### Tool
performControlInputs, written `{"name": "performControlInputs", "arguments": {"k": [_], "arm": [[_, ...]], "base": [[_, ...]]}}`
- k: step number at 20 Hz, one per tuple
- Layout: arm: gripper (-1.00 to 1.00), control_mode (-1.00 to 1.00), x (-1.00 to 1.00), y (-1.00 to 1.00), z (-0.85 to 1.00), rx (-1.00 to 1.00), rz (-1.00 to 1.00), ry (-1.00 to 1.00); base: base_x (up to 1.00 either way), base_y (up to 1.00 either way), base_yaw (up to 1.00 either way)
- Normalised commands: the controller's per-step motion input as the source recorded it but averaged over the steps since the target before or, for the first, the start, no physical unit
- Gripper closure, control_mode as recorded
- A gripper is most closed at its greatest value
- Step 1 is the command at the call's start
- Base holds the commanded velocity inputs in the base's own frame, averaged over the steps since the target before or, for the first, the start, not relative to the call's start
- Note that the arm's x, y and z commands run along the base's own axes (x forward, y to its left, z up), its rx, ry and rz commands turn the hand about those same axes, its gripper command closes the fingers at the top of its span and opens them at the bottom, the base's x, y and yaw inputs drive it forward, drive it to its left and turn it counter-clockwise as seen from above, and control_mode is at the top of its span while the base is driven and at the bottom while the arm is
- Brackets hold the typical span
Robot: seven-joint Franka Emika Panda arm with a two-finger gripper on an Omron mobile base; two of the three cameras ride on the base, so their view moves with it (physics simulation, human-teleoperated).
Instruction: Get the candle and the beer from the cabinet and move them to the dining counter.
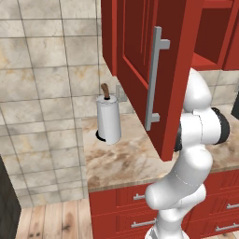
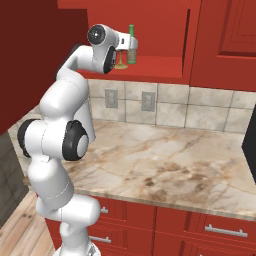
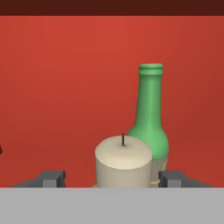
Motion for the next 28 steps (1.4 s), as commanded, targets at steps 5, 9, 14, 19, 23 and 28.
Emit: {"name": "performControlInputs", "arguments": {"k": [5,9,14,19,23,28], "arm": [[1.00,-1.00,0.00,0.00,0.00,0.00,0.00,0.00],[1.00,-1.00,0.00,0.00,0.00,0.00,0.00,0.00],[1.00,-1.00,0.00,0.00,0.00,0.00,0.00,0.00],[1.00,-1.00,-0.12,-0.03,0.00,0.00,0.00,0.00],[1.00,-1.00,-0.21,-0.15,0.00,0.00,0.00,0.00],[1.00,-1.00,-0.62,-0.14,0.00,0.00,0.00,0.00]], "base": [[0.00,0.00,0.00],[0.00,0.00,0.00],[0.00,0.00,0.00],[0.00,0.00,0.00],[0.00,0.00,0.00],[0.00,0.00,0.00]]}}
